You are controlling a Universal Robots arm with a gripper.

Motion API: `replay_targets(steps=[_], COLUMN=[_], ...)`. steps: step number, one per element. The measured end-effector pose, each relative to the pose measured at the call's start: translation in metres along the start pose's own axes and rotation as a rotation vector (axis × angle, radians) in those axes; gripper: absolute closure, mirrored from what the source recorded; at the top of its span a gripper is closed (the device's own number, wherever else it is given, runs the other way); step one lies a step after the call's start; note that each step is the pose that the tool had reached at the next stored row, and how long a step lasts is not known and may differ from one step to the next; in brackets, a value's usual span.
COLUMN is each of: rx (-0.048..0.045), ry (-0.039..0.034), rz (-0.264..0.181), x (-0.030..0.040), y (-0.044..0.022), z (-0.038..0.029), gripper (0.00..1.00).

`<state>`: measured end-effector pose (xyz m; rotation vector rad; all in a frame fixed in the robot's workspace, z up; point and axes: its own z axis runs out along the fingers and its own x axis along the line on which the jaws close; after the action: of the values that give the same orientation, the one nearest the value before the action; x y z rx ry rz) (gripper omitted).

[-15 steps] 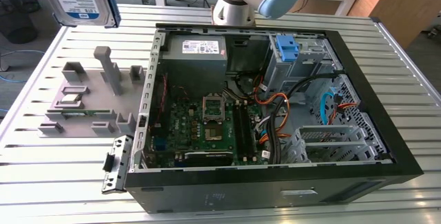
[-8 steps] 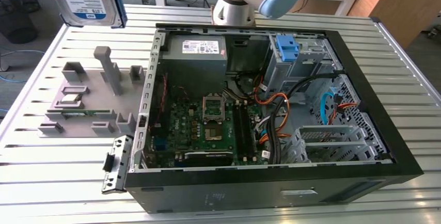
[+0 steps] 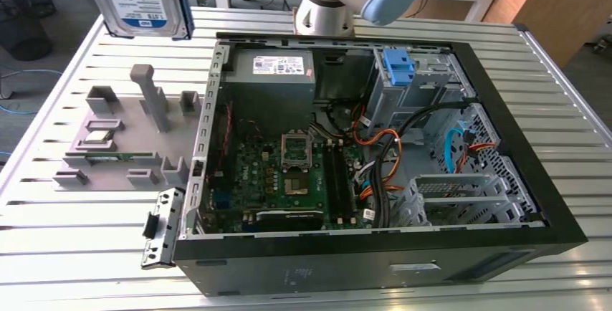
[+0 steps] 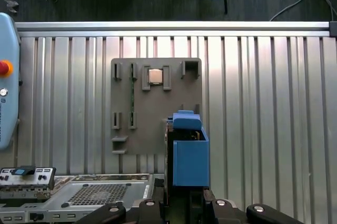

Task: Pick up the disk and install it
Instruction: 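Pick up the disk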

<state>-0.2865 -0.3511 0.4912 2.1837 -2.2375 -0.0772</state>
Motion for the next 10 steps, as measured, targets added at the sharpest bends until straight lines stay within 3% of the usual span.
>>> replay_targets(steps=[6,10], rx=[-0.0029,-0.0035], ry=[0.0001,0.0001], rz=[0.000,0.000], x=[-0.0005,-0.0006], y=[-0.0182,-0.0251], z=[-0.0008,-0.0010], gripper=[0.65,0.65])
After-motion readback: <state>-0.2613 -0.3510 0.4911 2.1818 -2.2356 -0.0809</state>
